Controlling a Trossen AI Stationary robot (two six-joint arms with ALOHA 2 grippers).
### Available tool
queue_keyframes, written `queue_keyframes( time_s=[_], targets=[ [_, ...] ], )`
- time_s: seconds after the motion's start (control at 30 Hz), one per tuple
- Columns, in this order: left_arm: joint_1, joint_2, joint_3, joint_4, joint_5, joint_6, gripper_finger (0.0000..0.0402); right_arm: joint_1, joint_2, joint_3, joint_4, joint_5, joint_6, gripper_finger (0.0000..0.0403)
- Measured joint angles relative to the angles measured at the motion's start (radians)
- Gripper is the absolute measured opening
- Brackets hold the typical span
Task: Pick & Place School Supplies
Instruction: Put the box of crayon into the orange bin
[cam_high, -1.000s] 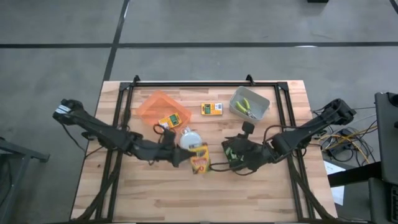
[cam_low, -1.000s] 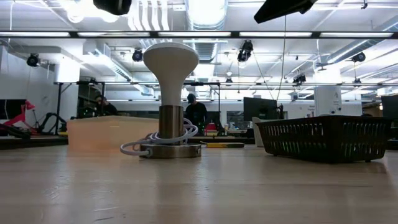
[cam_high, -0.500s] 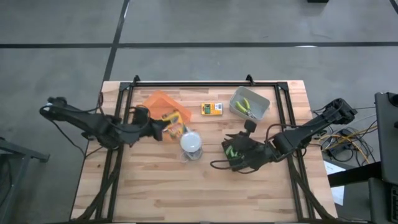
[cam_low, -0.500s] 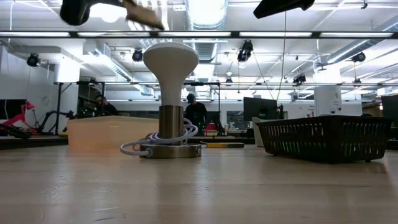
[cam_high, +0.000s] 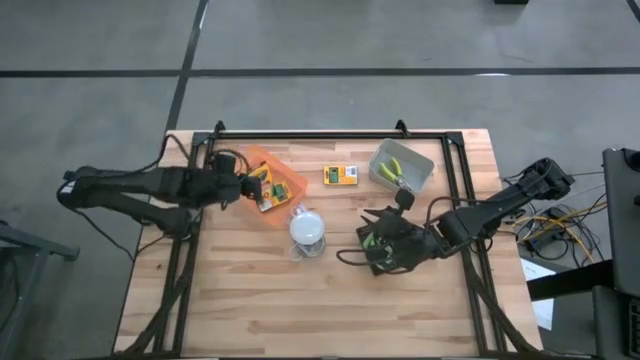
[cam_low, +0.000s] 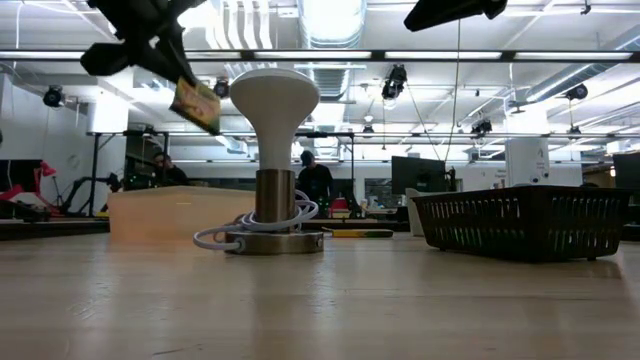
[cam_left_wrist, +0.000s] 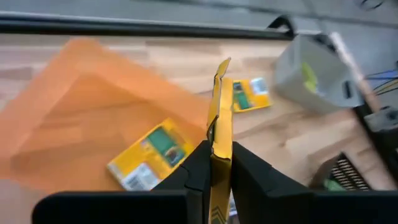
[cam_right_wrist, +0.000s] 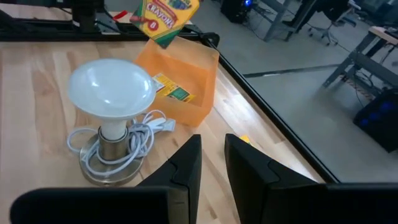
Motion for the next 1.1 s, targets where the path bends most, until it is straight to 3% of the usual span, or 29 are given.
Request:
queue_keyframes(
  time_s=[0.27, 0.67, 1.1],
  targets=[
    [0.232, 0.03, -0.027, 0.002, 0.12, 0.161, 0.0046, -0.024, 0.0, 0.0, 0.006, 0.0, 0.014, 0.0068],
    [0.554, 0.176, -0.035, 0.137, 0.417, 0.456, 0.0046, -0.073, 0.0, -0.012, 0.003, -0.001, 0.078, 0.0068],
    [0.703, 0.445, -0.035, 0.17, 0.584, 0.596, 0.0046, -0.079, 0.0, -0.076, 0.002, -0.003, 0.181, 0.0068]
  ],
)
